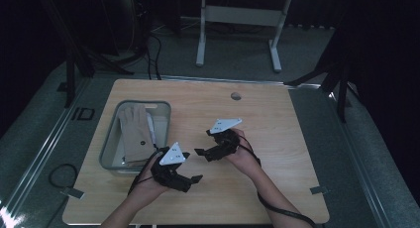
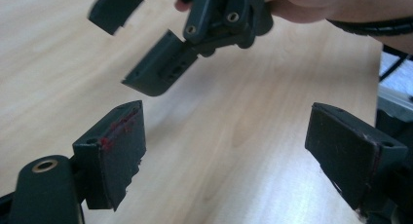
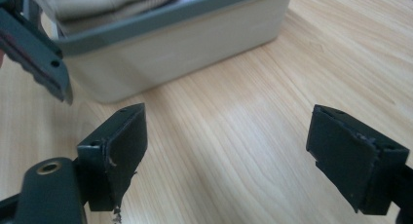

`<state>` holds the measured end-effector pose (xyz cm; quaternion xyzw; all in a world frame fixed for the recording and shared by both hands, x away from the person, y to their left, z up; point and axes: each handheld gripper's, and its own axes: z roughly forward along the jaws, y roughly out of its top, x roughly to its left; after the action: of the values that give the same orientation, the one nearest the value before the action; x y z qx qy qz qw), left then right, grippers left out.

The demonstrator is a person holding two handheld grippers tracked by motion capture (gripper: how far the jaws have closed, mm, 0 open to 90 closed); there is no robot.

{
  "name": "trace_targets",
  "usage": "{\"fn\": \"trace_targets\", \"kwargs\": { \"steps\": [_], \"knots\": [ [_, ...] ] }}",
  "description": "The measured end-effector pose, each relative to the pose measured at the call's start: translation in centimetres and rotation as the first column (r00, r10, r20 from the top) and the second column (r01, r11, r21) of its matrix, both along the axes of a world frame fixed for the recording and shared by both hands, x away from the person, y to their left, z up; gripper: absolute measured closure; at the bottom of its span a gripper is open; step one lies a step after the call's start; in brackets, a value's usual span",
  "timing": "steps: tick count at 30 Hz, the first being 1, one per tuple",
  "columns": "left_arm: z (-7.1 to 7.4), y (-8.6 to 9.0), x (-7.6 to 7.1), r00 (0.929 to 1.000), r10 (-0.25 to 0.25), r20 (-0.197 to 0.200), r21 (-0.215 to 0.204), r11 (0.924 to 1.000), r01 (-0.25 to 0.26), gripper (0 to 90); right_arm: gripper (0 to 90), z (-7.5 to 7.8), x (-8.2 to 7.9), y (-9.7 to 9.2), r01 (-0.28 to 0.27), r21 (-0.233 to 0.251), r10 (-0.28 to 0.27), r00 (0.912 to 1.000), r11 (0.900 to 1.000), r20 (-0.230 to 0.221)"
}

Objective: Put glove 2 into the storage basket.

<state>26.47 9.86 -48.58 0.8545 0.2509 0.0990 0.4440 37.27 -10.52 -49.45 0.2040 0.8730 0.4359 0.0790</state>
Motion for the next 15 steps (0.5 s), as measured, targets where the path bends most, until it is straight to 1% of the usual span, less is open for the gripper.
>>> {"fn": "trace_targets", "kwargs": {
  "steps": [1,5,6,7,8,9,11,14,15],
  "knots": [
    [-0.3,-0.2,-0.1,1.0,-0.004,0.008,0.0,1.0,0.004,15.1,14.8,-0.4,-0.1,-0.3,-0.001,0.002,0.001,1.0,1.0,-0.005],
    [-1.1,-0.8,-0.2,0.9997,-0.024,-0.006,-0.008,0.9997,0.024,15.1,14.7,-1.4,-0.7,-1.4,-0.003,0.013,0.004,0.9997,0.9999,-0.023],
    [-1.1,-0.8,-0.2,0.9997,-0.024,-0.006,-0.008,0.9997,0.024,15.1,14.7,-1.4,-0.7,-1.4,-0.003,0.013,0.004,0.9997,0.9999,-0.023],
    [-1.6,-1.2,-0.2,0.9994,-0.033,-0.007,-0.017,0.9993,0.033,15.1,14.7,-1.6,-0.8,-1.6,-0.001,0.013,0.001,0.9997,0.9999,-0.023],
    [-1.8,-1.3,-0.2,0.9993,-0.036,-0.014,-0.014,0.9993,0.036,15.1,14.7,-2.0,-1.1,-2.1,0.005,0.02,-0.005,0.9999,0.9998,-0.01],
    [-2.1,-1.5,-0.1,0.9989,-0.042,-0.019,-0.015,0.999,0.042,15.1,14.7,-2.2,-1.1,-2.3,0.008,0.022,-0.008,0.9998,0.9997,-0.016],
    [-2.6,-1.9,-0.1,0.9984,-0.048,-0.028,-0.016,0.9987,0.048,15.1,14.7,-2.6,-1.2,-2.8,0.013,0.015,-0.013,0.9996,0.9998,-0.025],
    [-3.3,-2.3,0.0,0.9978,-0.062,-0.025,-0.002,0.9981,0.062,15.1,14.7,-3.2,-1.5,-3.4,0.016,0.005,-0.016,0.9993,0.9999,-0.033],
    [-3.4,-2.5,0.0,0.9976,-0.065,-0.023,-0.005,0.9979,0.065,15.1,14.7,-3.3,-1.5,-3.6,0.019,0.005,-0.019,0.9992,0.9998,-0.035]
  ]
}}
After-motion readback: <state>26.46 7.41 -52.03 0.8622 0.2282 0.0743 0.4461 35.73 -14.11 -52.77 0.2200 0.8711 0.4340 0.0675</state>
